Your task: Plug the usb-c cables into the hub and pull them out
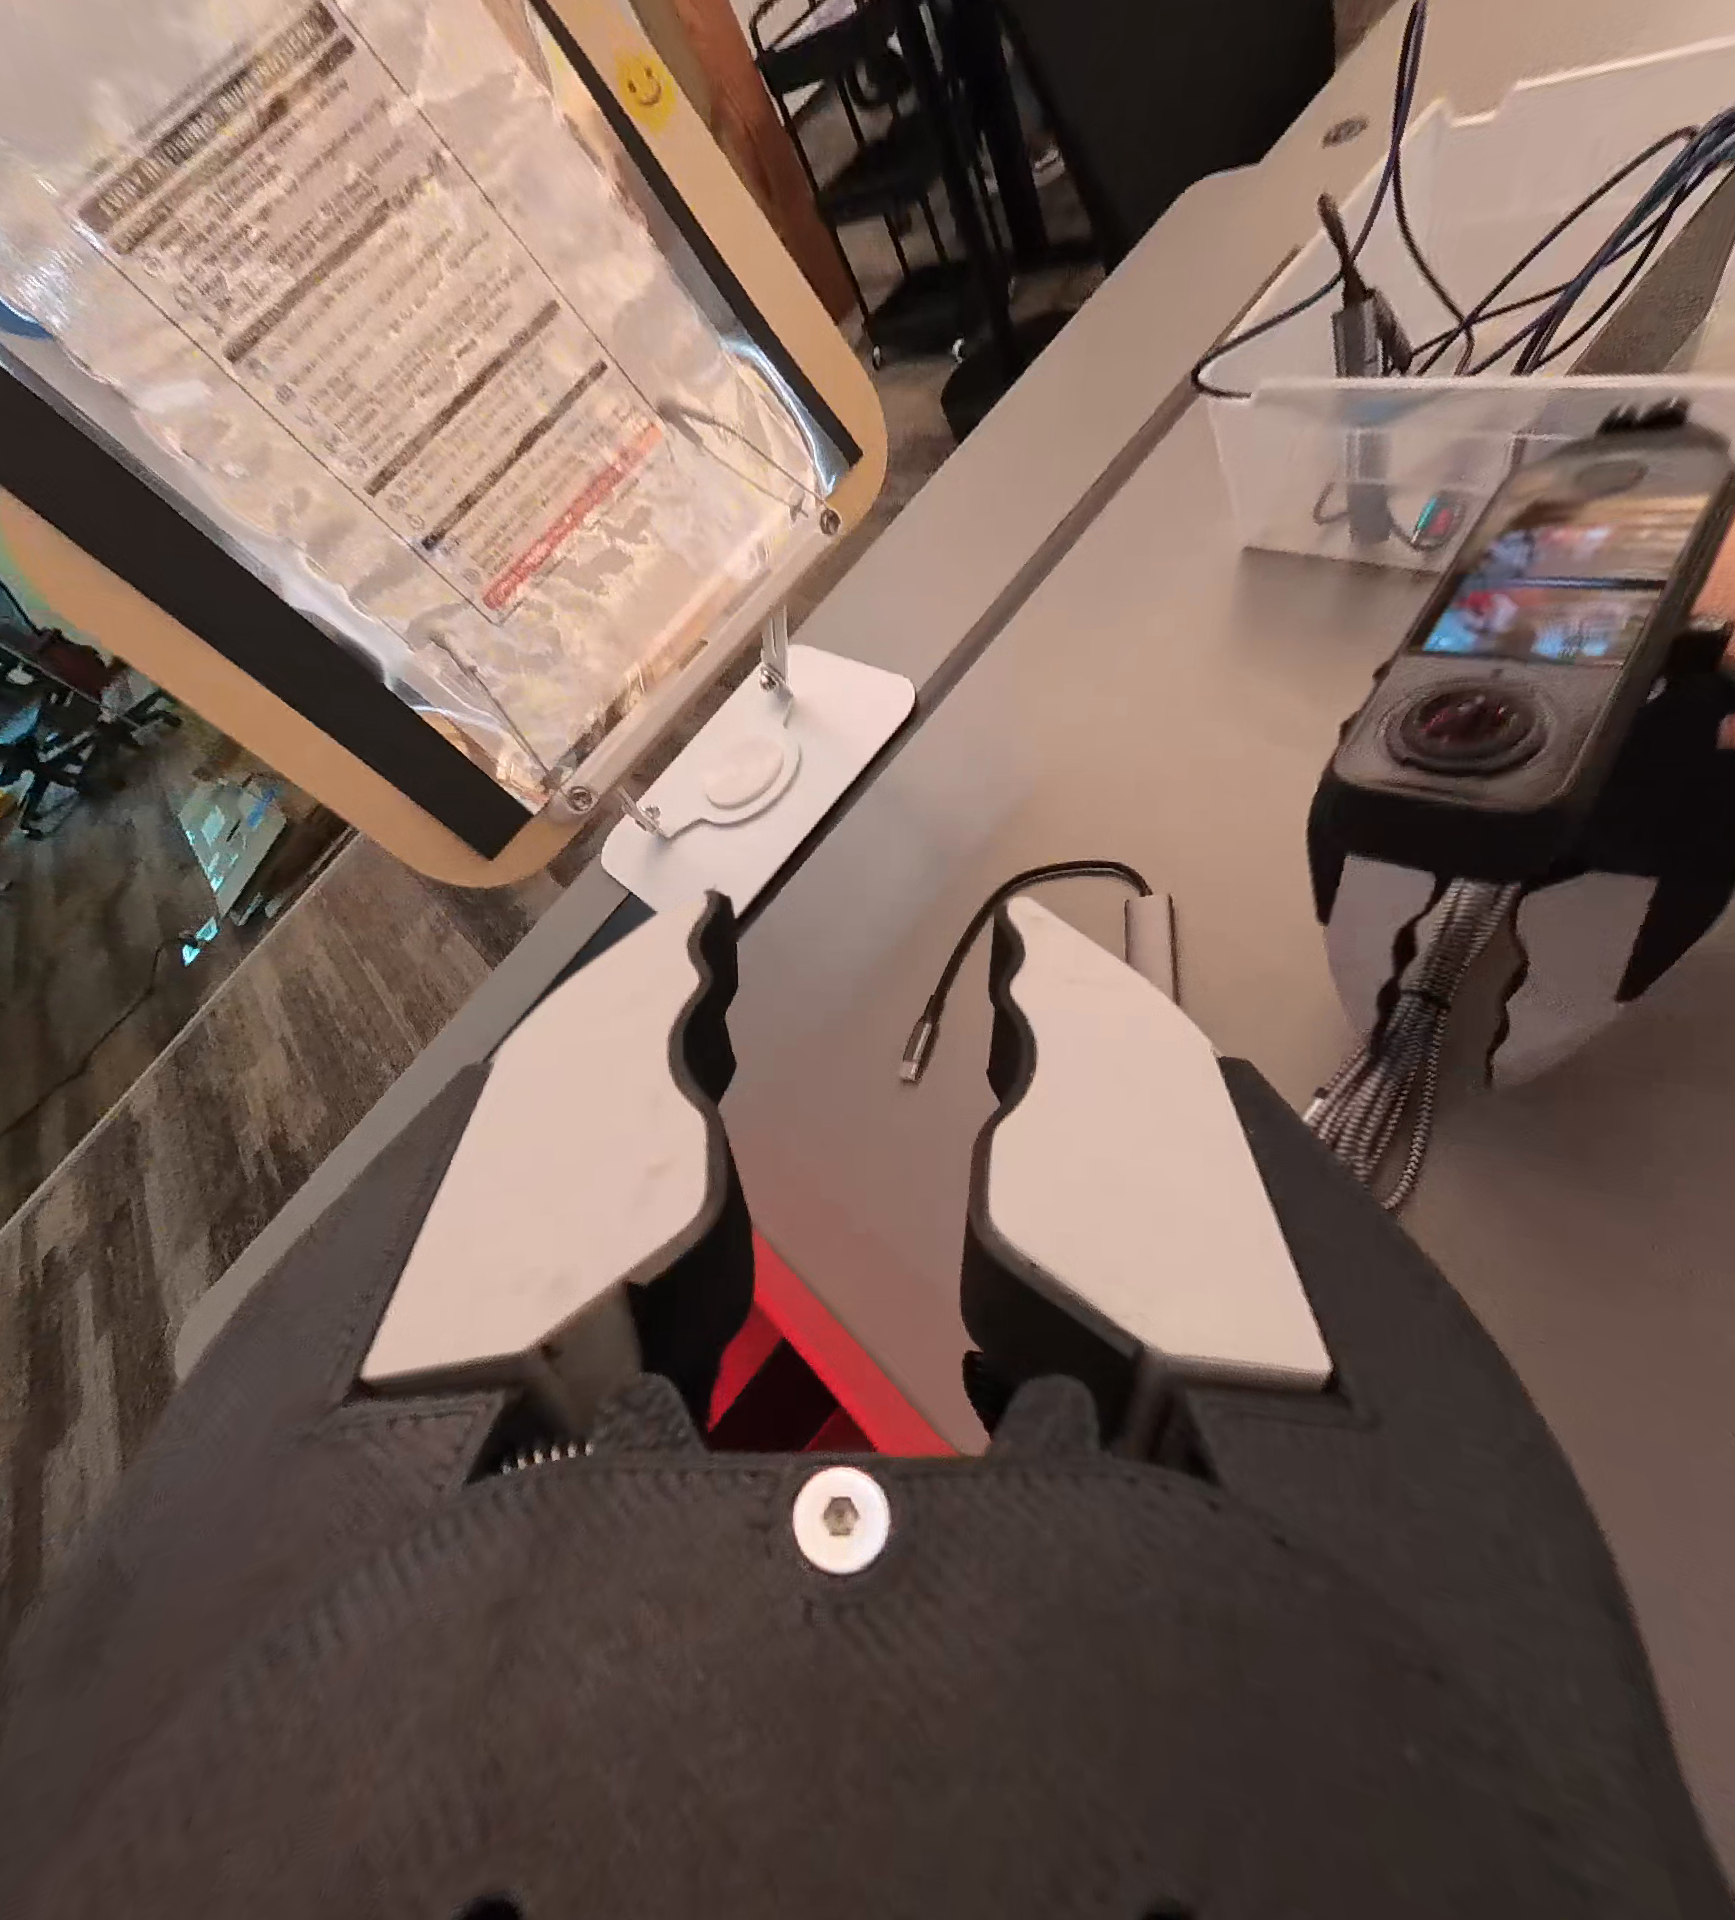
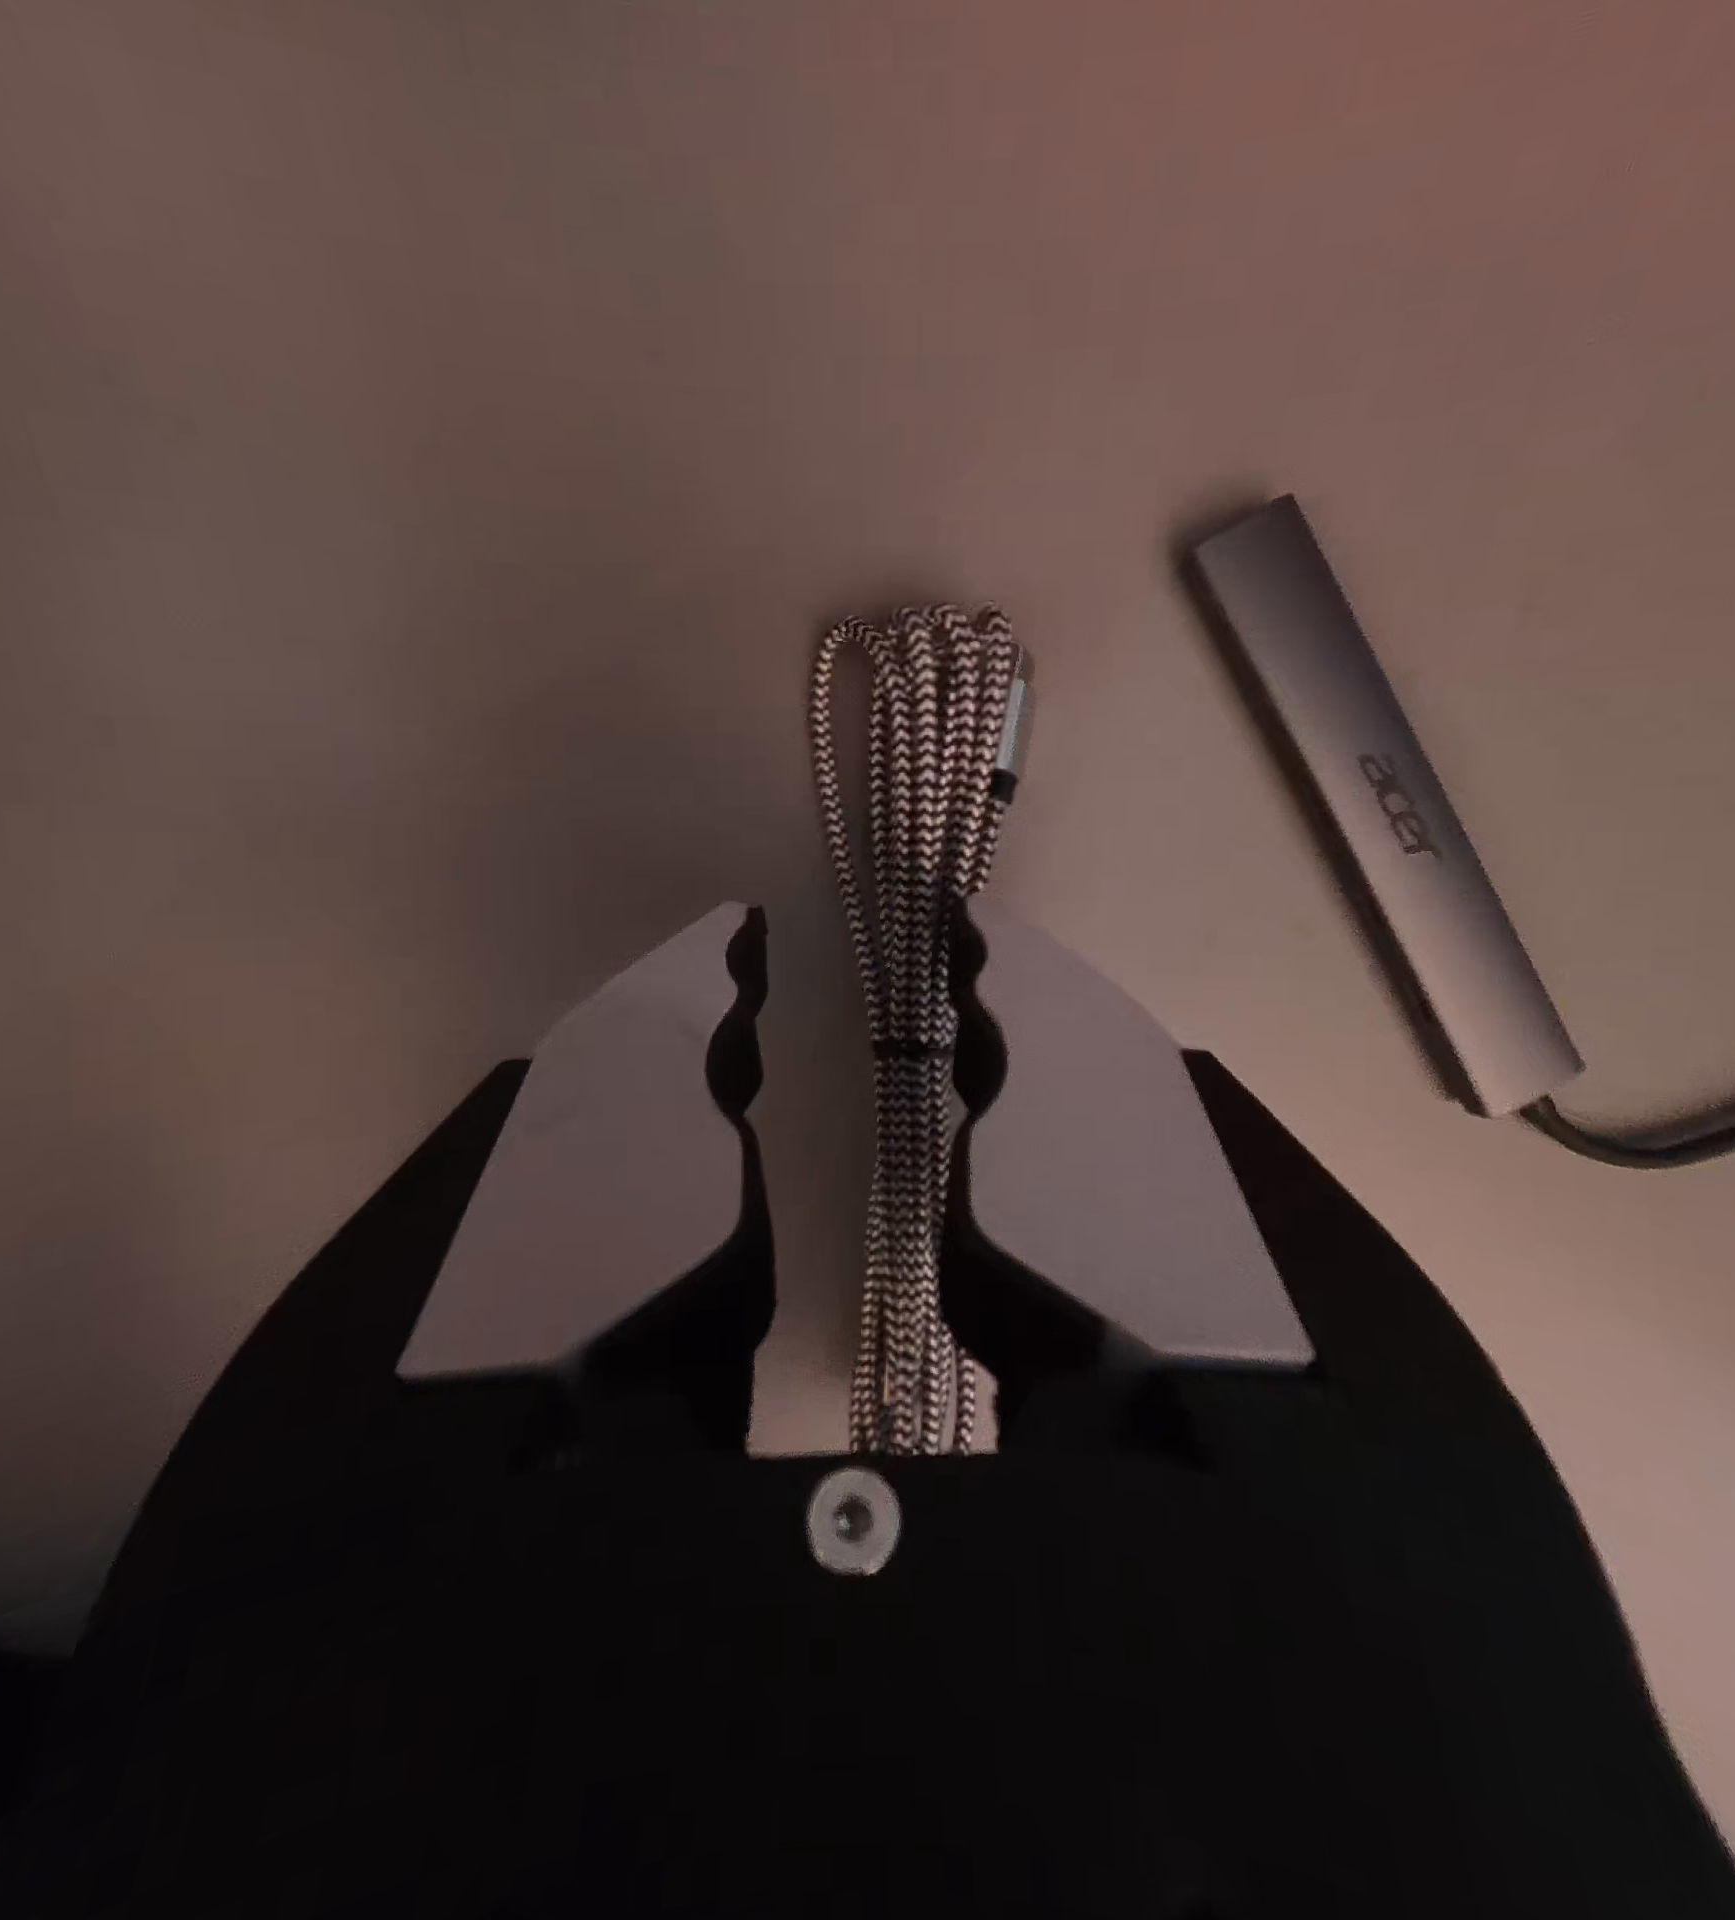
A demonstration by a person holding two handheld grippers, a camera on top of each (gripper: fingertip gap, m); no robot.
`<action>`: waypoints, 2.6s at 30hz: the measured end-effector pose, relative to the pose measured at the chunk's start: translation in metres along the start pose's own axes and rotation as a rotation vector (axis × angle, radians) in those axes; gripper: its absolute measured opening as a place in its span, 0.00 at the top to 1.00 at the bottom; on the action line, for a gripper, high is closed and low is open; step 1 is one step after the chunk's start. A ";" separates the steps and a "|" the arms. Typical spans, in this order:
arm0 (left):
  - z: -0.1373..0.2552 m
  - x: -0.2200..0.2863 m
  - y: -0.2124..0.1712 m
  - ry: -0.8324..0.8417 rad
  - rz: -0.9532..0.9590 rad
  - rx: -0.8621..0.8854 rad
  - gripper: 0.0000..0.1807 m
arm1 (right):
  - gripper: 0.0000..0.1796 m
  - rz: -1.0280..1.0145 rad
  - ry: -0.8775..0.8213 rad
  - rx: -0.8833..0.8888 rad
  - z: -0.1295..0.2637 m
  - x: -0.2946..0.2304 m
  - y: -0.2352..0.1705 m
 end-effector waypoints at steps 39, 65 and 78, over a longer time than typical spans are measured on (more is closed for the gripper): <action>0.063 0.054 0.040 -0.496 0.009 0.316 0.78 | 0.92 0.694 -0.876 0.151 0.145 -0.058 0.122; 0.034 0.092 0.015 -0.802 0.408 -0.112 0.91 | 0.92 0.808 -1.260 -0.161 0.156 -0.034 0.117; 0.037 0.088 0.014 -0.737 0.226 -0.072 0.97 | 0.90 0.819 -1.031 0.011 0.140 -0.047 0.112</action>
Point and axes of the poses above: each gripper's, where its closed fingertips meet, z back along the fingers, y out of its top, x = y × z across the jaws, the point moved 1 cm from there along z, back along the fingers, and after that the axes turned 8 degrees about y, right-handed, at the moved point
